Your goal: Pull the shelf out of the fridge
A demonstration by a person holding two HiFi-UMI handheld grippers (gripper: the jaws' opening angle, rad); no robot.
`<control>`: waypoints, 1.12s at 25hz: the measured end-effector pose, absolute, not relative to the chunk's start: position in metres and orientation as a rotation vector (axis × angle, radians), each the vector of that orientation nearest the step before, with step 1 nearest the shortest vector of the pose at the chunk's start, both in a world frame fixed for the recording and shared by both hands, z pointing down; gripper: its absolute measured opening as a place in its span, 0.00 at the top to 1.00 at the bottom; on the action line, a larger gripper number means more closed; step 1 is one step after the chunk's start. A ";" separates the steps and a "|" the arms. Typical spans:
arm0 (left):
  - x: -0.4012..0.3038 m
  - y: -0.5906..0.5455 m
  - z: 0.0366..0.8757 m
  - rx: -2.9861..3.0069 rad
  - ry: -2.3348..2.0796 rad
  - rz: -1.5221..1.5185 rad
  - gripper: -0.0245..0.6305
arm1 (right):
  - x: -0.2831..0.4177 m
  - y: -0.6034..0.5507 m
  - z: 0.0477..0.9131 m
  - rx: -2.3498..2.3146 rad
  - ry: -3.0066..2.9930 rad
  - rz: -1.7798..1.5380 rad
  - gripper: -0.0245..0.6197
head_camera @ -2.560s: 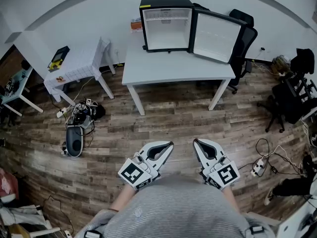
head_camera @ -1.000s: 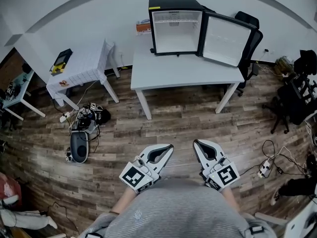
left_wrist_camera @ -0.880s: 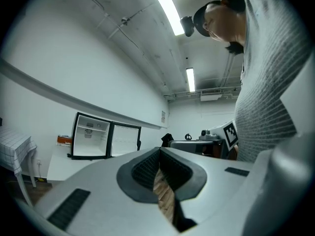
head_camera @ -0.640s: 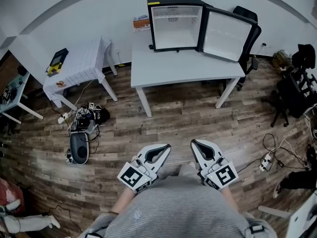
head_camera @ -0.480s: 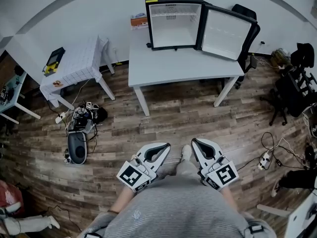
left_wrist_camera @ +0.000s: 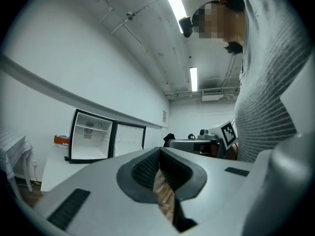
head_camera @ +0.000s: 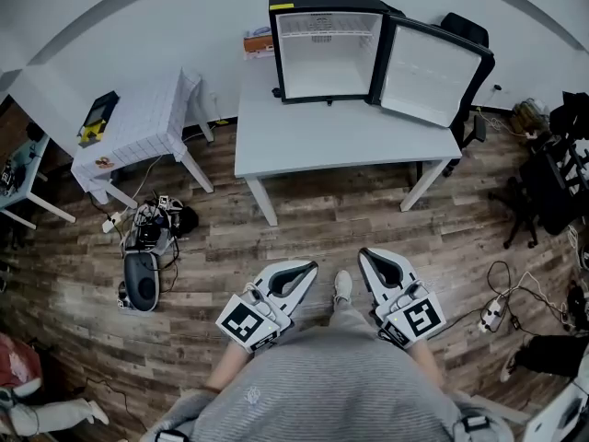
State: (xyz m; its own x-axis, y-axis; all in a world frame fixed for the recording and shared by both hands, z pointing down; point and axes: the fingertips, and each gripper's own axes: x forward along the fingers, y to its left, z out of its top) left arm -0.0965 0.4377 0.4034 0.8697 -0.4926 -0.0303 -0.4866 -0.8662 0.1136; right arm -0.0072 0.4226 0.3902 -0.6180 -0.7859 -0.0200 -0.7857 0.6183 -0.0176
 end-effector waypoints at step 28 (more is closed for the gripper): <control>0.016 0.243 0.367 2.965 -0.921 -0.053 0.95 | 0.125 0.222 0.370 -1.272 2.806 -0.007 0.94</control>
State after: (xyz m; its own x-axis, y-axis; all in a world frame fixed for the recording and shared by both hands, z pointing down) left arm 0.0158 0.2434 0.3675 0.8235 -0.5669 -0.0216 -0.5657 -0.8234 0.0445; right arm 0.1245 0.2217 0.3700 -0.6574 -0.7517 -0.0535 -0.7514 0.6592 -0.0289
